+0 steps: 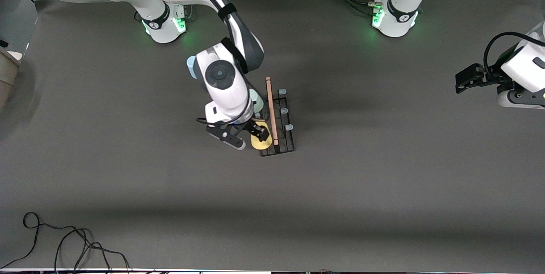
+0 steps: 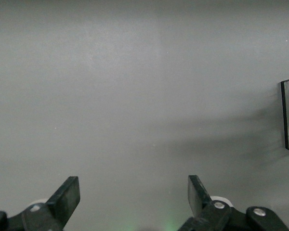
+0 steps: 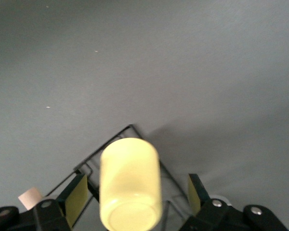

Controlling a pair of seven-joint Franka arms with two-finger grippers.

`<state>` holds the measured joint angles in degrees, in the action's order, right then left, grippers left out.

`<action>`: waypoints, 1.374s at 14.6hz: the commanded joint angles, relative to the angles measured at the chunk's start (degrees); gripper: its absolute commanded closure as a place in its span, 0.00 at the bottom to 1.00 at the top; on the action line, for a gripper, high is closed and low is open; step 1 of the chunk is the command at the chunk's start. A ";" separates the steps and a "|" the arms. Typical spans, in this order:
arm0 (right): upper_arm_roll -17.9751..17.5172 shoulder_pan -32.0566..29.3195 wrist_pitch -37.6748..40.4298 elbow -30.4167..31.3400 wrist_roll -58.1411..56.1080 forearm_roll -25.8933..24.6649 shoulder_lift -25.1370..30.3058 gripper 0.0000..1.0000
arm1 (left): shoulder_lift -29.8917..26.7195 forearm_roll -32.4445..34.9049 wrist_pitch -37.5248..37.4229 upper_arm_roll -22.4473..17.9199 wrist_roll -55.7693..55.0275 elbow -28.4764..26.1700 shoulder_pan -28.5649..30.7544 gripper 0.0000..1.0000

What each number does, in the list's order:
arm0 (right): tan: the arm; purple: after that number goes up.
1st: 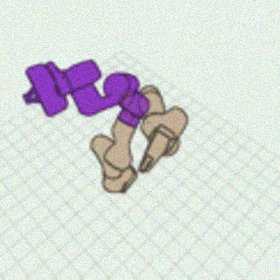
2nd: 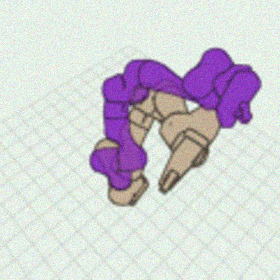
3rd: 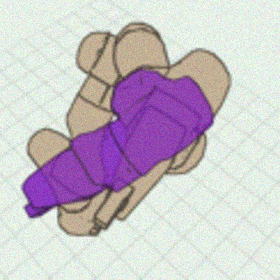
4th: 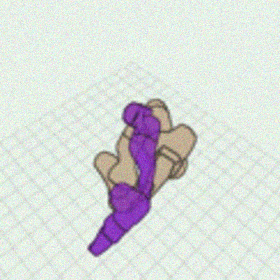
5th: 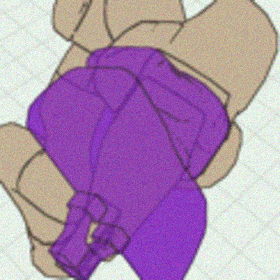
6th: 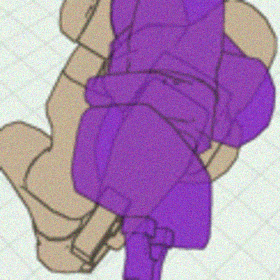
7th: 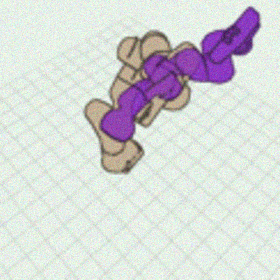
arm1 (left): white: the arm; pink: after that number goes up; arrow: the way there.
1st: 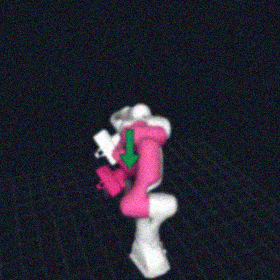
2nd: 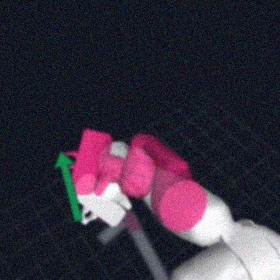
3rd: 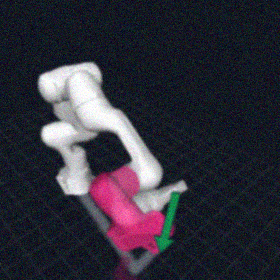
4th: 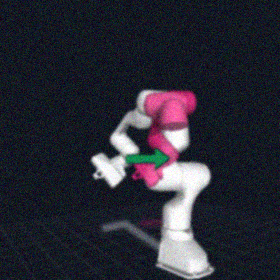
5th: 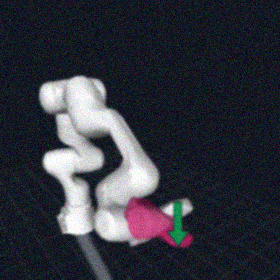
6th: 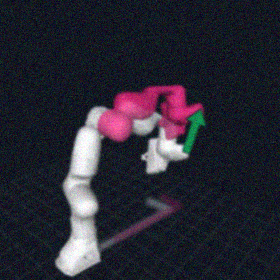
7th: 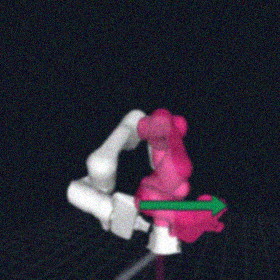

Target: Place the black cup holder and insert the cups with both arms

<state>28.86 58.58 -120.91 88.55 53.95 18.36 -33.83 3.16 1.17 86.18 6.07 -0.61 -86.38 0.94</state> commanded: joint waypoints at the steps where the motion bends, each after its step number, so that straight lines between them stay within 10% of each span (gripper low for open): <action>1: 1.89 -4.08 13.73 -8.20 -7.96 -0.69 0.78 0.07 | -0.26 -0.21 0.04 -0.35 0.00 0.60 -0.50 0.00; 12: 29.57 -4.45 41.72 -9.72 -47.78 -1.39 12.03 0.07 | -0.26 -0.21 0.04 -0.35 0.08 0.68 -0.50 0.00; 20: 33.80 -4.36 41.81 -9.63 -54.57 -7.20 13.18 0.03 | -0.26 -0.29 0.04 -0.35 0.08 0.60 -0.50 0.00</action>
<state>61.84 53.09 -79.65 78.68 0.52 12.55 -21.85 3.16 1.17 86.22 6.07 -0.61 -86.34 0.94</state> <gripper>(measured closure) 0.040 0.000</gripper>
